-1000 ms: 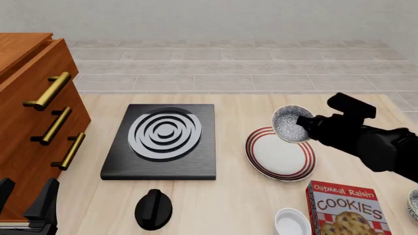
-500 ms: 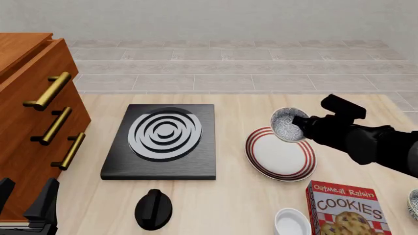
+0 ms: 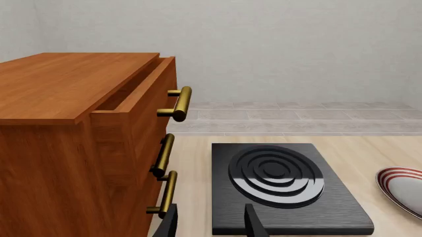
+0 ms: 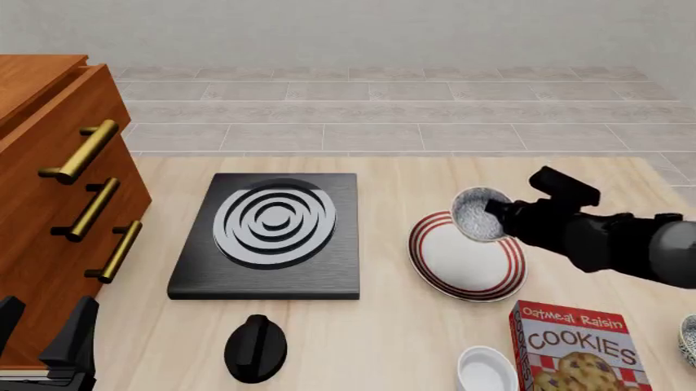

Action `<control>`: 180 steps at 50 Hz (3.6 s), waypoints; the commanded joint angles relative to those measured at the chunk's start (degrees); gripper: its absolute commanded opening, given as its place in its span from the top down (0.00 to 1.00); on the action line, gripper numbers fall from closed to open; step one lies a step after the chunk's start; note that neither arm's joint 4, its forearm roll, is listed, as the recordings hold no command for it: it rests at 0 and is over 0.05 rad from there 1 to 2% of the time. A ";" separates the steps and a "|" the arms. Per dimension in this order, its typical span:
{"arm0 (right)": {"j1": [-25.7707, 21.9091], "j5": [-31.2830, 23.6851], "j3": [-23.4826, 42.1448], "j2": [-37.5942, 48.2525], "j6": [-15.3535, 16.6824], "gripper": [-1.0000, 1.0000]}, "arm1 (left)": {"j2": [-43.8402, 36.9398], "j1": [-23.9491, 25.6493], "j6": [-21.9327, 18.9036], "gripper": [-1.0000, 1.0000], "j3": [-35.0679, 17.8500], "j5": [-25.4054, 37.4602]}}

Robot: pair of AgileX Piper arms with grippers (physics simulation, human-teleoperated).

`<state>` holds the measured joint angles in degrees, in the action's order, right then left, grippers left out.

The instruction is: Pick the akita bowl on the cookies box and place it on the plate.

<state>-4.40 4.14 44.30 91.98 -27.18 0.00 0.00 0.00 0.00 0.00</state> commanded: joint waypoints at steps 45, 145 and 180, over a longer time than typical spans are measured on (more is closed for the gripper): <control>1.23 5.76 -1.31 7.79 -0.43 1.00 | 0.00 0.00 0.00 0.00 0.00 0.00; 3.61 0.48 -2.25 -3.26 3.23 0.00 | 0.00 0.00 0.00 0.00 0.00 0.00; 1.66 -42.48 7.26 -63.14 12.54 0.00 | 0.00 0.00 0.00 0.00 0.00 0.00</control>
<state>-2.42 -27.00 48.59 44.11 -16.93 0.00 0.00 0.00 0.00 0.00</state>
